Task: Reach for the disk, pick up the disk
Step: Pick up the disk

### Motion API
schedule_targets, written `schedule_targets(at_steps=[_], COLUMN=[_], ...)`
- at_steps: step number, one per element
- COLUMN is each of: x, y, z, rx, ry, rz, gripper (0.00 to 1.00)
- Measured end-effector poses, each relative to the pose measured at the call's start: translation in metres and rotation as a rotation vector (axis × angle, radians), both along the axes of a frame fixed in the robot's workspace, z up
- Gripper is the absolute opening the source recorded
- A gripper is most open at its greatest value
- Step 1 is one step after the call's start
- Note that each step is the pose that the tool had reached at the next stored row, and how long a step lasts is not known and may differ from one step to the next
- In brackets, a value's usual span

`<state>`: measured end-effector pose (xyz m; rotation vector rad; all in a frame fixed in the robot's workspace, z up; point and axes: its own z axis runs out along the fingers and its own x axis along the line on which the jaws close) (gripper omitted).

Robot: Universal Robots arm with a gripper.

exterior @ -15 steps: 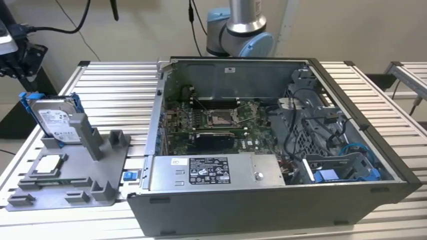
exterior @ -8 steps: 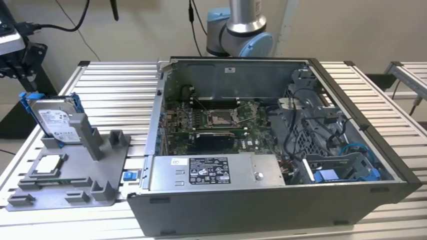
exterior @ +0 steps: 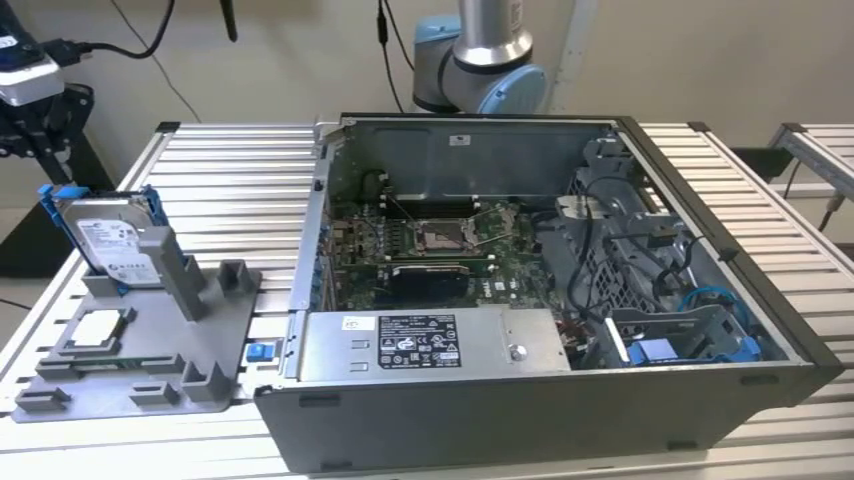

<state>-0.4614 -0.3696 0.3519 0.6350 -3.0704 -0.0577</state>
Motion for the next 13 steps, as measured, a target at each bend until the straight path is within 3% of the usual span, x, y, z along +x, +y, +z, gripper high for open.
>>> schedule_targets(at_steps=[13], x=[0.0000], y=[0.0000], z=[0.0000], rx=[0.0001], ry=[-0.0001], rz=[0.235], gripper=[0.00])
